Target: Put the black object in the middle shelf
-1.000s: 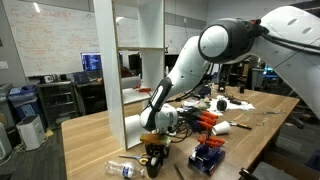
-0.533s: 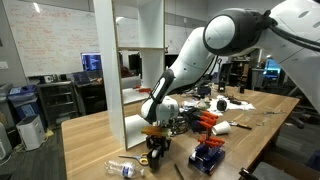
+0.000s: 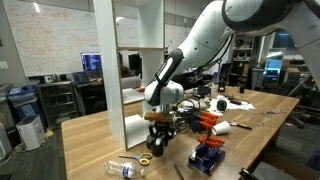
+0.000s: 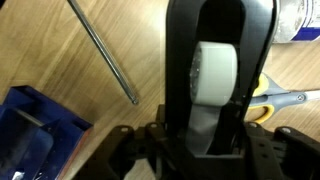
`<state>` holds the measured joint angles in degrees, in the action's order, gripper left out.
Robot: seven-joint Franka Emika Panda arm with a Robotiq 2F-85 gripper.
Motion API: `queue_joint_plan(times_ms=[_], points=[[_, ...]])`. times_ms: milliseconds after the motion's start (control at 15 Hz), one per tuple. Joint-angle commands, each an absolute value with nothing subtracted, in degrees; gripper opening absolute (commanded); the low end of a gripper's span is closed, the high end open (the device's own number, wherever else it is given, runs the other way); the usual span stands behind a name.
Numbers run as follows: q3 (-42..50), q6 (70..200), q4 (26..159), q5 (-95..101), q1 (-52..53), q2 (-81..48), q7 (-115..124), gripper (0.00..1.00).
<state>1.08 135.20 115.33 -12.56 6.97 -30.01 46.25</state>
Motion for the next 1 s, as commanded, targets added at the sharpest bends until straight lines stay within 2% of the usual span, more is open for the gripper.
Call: queue_joint_plan(times_ms=[0, 533, 933], points=[[1.47, 131.84, 120.92, -11.32, 6.83, -20.6, 44.42, 0.31], [1.01, 124.94, 121.72, 2.15, 8.56, -10.34, 44.34, 0.31], [-1.44, 128.45, 122.42, 9.91, 9.44, -3.43, 45.25, 0.31]])
